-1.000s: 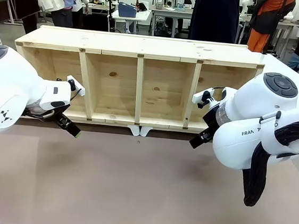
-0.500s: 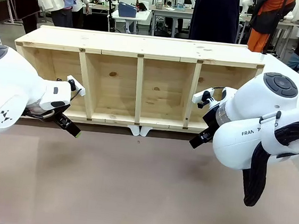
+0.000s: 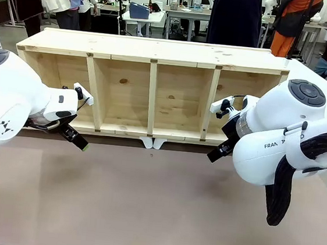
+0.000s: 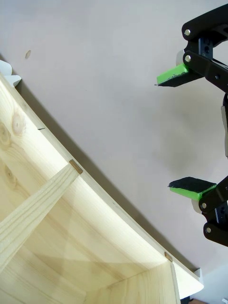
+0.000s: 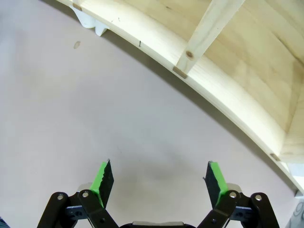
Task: Perform cable management.
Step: When the cord part of the Power Cable appears at the lower middle area of the table and stops, grasp the cord part of the Power Cable.
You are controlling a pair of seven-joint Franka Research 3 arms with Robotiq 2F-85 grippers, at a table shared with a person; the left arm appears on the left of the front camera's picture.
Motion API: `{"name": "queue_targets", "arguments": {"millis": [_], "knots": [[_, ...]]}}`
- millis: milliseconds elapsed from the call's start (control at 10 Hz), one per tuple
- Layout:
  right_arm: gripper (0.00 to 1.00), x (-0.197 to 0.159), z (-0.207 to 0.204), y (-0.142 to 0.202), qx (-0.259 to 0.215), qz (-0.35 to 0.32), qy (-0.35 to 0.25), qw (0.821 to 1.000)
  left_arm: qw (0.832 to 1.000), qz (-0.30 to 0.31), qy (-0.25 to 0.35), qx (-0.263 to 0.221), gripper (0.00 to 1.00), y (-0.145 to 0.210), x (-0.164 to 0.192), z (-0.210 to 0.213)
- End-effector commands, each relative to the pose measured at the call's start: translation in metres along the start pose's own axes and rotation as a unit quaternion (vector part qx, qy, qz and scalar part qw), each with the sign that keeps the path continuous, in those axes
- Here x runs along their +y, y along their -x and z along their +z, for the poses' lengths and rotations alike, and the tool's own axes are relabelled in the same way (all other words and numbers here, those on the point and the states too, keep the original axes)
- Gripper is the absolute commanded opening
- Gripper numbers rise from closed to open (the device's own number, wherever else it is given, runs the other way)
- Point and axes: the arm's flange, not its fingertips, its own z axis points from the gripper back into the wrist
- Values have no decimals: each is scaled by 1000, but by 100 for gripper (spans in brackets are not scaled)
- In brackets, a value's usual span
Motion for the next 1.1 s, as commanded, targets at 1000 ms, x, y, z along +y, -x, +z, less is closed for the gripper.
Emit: {"name": "queue_targets", "arguments": {"millis": [1000], "knots": [[100,-64,192,102,-45,-70,22,996,996,-35,-26,-73,100,111,-2,205]]}}
